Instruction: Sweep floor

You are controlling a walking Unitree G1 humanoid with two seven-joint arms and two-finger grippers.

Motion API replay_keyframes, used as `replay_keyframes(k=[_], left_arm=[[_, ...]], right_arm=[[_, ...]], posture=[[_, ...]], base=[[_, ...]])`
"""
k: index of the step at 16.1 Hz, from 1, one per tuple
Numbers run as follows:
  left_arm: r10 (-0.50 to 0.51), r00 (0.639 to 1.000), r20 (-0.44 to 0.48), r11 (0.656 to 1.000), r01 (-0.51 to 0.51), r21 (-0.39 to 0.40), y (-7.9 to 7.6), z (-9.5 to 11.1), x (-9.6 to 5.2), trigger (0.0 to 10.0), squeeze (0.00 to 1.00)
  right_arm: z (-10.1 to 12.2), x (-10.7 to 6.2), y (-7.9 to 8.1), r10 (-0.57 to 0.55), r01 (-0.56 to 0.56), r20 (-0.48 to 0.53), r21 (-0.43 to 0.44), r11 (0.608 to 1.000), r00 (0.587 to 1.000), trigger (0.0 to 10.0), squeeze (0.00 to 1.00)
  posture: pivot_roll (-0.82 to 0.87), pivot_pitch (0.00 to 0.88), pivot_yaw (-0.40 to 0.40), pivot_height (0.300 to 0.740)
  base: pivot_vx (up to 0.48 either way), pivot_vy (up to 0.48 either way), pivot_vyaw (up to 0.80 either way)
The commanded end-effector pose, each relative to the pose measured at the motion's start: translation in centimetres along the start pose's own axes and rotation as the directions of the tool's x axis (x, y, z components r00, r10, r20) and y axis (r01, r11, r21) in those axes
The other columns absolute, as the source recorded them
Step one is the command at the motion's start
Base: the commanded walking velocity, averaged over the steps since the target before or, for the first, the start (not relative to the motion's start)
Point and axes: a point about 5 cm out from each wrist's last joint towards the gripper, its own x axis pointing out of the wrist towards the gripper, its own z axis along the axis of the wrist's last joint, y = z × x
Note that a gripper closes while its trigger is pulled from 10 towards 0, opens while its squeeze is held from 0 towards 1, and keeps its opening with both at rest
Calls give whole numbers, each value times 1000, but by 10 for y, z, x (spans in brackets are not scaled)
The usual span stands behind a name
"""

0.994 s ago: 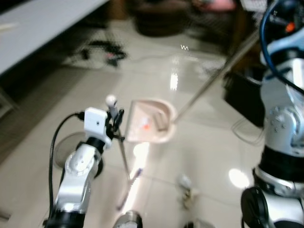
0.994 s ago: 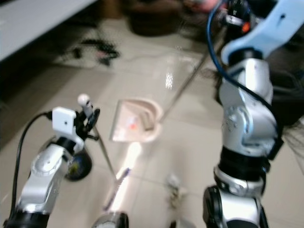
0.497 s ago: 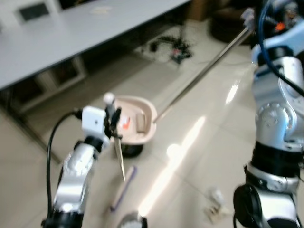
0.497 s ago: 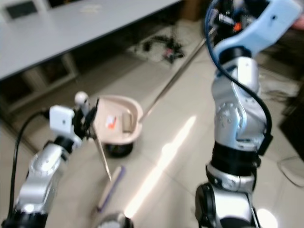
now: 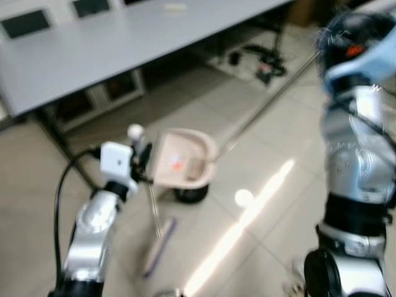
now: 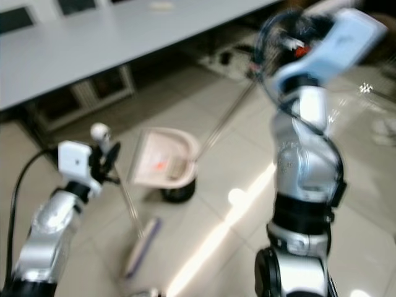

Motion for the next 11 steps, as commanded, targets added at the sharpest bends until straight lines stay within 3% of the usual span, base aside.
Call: replay_keyframes(k=[1,11], left_arm=[[-21,999,39,1000,20,4,-5,7,2,10000,0],[37,999,12,999,-37,34,11,2,-14,10000,0]], right_arm=[[10,-1,-8,-19,20,59,-18,1000,998,10000,0],[-4,-6,-9,23,-20,38,-79,997,999,10000,0]], posture=[[-12,25,60,740],[5,36,51,740]], base=[[345,0,0],[353,0,0]])
